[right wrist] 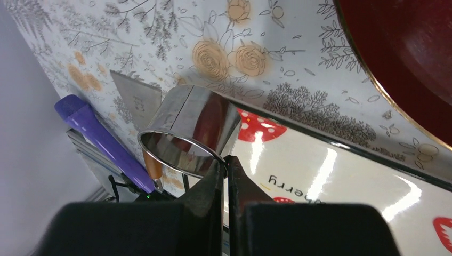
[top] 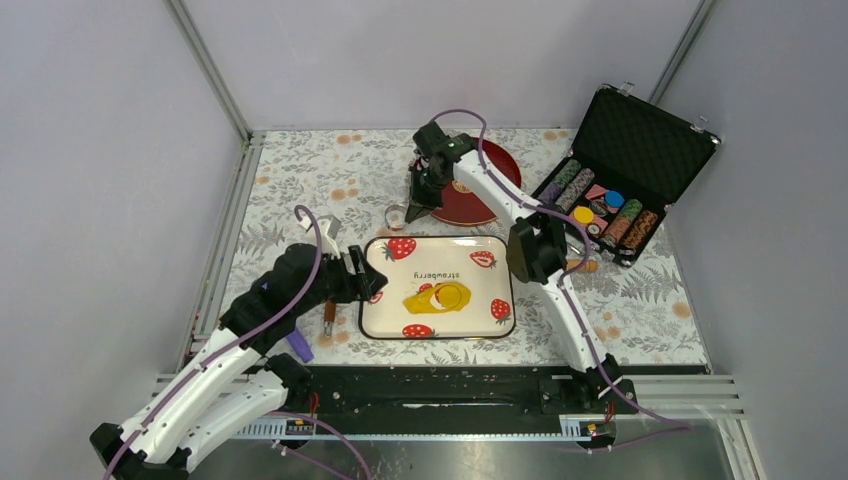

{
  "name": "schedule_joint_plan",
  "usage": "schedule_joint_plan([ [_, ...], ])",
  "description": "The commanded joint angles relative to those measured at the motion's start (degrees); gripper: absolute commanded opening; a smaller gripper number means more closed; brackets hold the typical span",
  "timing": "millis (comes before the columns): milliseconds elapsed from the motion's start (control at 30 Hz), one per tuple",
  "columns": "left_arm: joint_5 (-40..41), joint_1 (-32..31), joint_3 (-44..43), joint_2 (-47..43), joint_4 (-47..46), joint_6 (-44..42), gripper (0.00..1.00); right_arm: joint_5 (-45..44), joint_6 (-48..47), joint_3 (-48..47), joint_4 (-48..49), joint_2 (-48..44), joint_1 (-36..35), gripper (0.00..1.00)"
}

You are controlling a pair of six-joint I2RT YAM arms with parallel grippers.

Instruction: Roll out the dumpling wrappers from the dough

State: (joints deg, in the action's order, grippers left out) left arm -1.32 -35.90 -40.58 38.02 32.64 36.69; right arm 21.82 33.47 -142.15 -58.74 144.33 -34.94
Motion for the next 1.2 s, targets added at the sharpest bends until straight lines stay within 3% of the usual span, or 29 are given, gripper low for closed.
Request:
schedule_joint_plan([
  [0, 1.1, 0.3, 2.1, -1.3, -1.0, 1.1, 0.72, 2.0, 4.8, -0.3, 4.2, 2.7, -1.2, 0.0],
  [233, 0.6, 0.3, 3.4, -1.8, -1.0, 2.0, 0.72, 0.5, 6.9, -0.7, 7.4, 5.0, -1.7, 0.02],
  [433, 0.6, 0.3, 3.6, -1.4, -1.0, 2.2, 0.73, 0.9, 6.4, 0.0, 7.6, 5.0, -1.8, 0.14],
  [500, 0.5, 0.3, 3.4, -1.1, -1.0, 2.1, 0.72, 1.1, 6.0, 0.2, 7.7, 4.8, -1.7, 0.19],
  [667, 0.4, 0.3, 3.2, -0.4, -1.0, 2.0, 0.72, 0.2, 5.3, 0.9, 7.8, 3.1, -1.7, 0.45],
  [833, 0.0, 0.3, 2.5, 0.4, -1.0, 2.0, 0.73, -2.0, 4.2, 2.4, 7.7, 0.0, -1.7, 0.59],
  [1033, -1.4, 0.3, 1.7, 3.1, -1.0, 1.9, 0.73, -4.8, 0.7, 11.6, 7.8, -9.8, -1.6, 0.69],
  [1167, -2.3, 0.3, 1.2, 5.4, -1.1, 2.1, 0.73, -6.4, -1.1, 26.4, 12.0, -20.9, -1.1, 0.73],
])
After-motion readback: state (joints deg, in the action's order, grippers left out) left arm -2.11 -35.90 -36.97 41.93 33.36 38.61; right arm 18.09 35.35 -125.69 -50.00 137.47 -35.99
